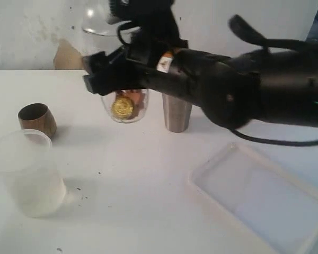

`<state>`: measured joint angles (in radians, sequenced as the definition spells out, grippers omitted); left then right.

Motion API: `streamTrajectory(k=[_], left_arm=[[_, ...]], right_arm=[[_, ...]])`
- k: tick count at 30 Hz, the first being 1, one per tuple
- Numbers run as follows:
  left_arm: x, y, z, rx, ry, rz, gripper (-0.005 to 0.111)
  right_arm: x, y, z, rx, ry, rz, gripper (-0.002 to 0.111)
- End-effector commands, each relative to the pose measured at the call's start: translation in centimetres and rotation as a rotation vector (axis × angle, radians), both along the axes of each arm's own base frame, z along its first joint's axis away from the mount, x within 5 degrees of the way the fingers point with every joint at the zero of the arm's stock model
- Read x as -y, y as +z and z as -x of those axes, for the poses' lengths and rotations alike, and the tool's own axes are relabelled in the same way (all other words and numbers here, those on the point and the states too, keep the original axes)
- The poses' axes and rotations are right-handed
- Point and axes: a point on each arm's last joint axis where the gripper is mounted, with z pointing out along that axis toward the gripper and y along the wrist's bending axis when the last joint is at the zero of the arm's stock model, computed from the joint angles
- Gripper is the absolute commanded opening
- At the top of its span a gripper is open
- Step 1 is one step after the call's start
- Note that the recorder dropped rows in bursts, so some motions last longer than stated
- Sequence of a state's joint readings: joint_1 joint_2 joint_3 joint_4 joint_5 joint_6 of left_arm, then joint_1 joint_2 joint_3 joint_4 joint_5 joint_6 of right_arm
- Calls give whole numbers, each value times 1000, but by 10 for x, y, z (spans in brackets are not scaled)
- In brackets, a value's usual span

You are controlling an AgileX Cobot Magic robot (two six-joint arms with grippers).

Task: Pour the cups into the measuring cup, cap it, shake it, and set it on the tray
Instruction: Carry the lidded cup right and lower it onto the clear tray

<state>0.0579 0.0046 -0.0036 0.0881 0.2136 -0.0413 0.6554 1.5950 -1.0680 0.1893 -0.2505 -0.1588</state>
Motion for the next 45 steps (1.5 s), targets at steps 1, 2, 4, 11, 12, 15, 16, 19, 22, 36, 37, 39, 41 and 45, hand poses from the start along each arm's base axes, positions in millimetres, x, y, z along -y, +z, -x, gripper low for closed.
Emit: streamTrajectory(k=[1,2,4,11,12,15,16,19,22,36,37,39,41,45], left_arm=[[0,0,0,12,-1,8,1],[0,0,0,12,-1,8,1],[0,0,0,12,-1,8,1],[0,0,0,12,-1,8,1],[0,0,0,12,-1,8,1],[0,0,0,12,-1,8,1],[0,0,0,12,-1,8,1],[0,0,0,12,-1,8,1],[0,0,0,12,-1,8,1],[0,0,0,12,-1,8,1],[0,0,0,12,-1,8,1],[0,0,0,12,-1,8,1],[0,0,0,12,-1,8,1],[0,0,0,12,-1,8,1]], right_arm=[[57,-2,20,54,-106,3,0],[69,-10,24,41,-134,14,0],[93,-24,31,35,-198,21,0],[151,-86,59,70,-425,3,0],[155,-93,61,79,-445,-2,0],[158,-111,66,56,-461,6,0],[158,-115,65,42,-464,1,0],[157,-131,57,68,-476,11,0],[157,-138,52,112,-508,-98,0],[156,-157,52,-34,-495,-20,102],[156,-157,52,-34,-495,-20,102],[156,-157,52,-32,-494,-13,102],[156,-155,52,-16,-490,3,102],[156,-149,54,-20,-484,8,102]])
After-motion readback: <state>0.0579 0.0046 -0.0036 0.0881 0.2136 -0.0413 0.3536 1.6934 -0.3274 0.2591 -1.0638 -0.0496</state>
